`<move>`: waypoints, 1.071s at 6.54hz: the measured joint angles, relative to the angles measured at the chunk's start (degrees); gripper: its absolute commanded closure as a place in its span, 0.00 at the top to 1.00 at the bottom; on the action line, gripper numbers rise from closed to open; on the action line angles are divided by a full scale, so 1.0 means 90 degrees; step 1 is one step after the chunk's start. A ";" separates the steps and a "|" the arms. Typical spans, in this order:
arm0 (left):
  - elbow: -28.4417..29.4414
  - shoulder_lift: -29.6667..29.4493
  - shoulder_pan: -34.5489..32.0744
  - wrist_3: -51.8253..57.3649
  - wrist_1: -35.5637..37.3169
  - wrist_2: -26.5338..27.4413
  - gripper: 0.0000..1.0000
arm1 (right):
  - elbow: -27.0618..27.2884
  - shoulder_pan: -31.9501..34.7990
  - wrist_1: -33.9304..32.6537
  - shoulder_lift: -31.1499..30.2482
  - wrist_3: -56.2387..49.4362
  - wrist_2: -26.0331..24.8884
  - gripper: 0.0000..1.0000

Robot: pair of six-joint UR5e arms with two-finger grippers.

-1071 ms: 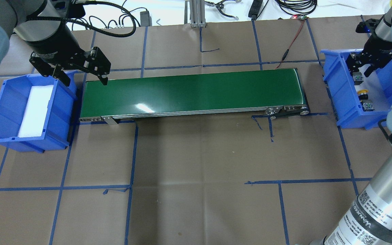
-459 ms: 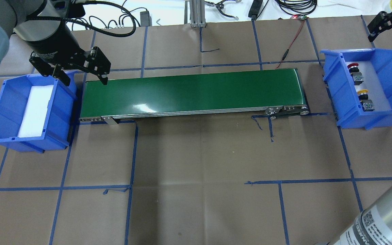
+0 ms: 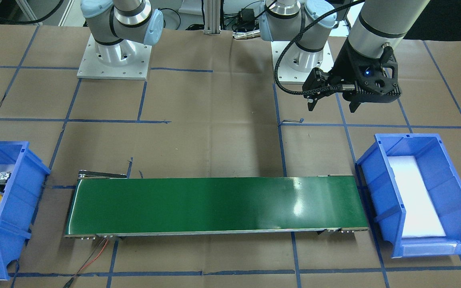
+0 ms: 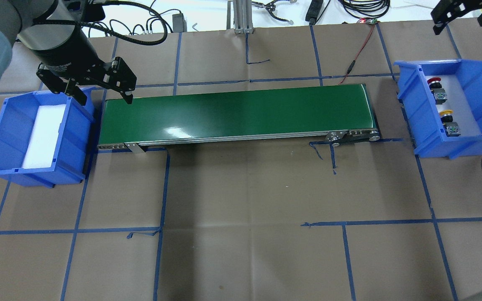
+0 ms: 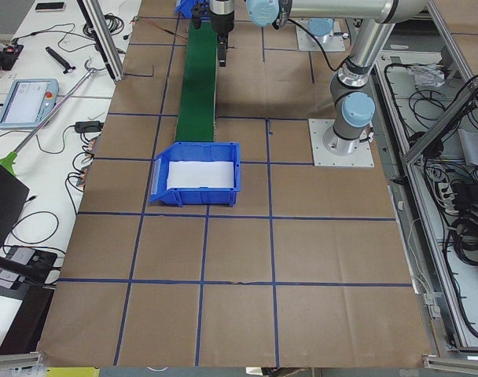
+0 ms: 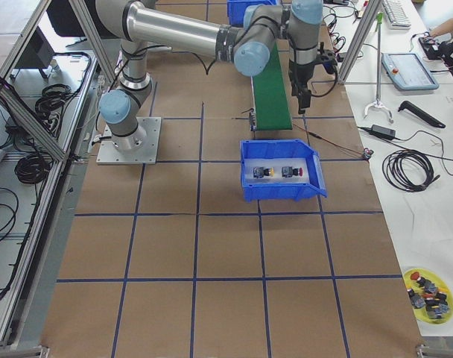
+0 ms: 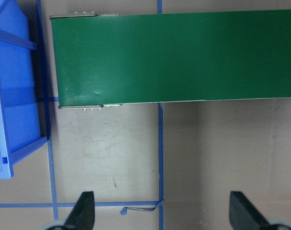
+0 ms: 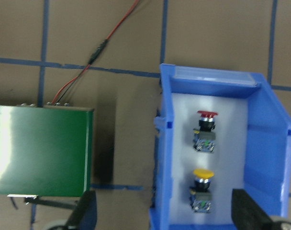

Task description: Transport two buttons from left to right

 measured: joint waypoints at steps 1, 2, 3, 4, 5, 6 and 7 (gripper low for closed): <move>0.0000 0.0000 0.0000 0.0000 0.0000 0.0000 1.00 | 0.0445 0.0592 0.0265 -0.0553 0.0782 0.0035 1.00; 0.0000 0.0000 0.0000 0.0000 0.0000 0.0000 1.00 | 0.0689 0.1151 0.0666 -0.0929 0.1310 0.0098 1.00; 0.0000 0.0000 0.0000 0.0000 0.0000 0.0000 1.00 | 0.0789 0.1547 0.1118 -0.1184 0.1636 0.0257 1.00; 0.0000 0.0000 0.0000 0.0000 0.0000 0.0000 1.00 | 0.0845 0.1742 0.1455 -0.1384 0.2019 0.0512 1.00; 0.0000 0.0000 0.0000 0.0000 0.0000 0.0000 1.00 | 0.0935 0.1849 0.1603 -0.1500 0.2351 0.0716 1.00; 0.0000 0.0002 0.0000 0.0000 0.0000 0.0000 1.00 | 0.1094 0.1924 0.1638 -0.1618 0.2463 0.0769 1.00; 0.0000 0.0004 0.0000 0.0000 0.0000 0.0000 1.00 | 0.1252 0.1956 0.1614 -0.1763 0.2491 0.0784 1.00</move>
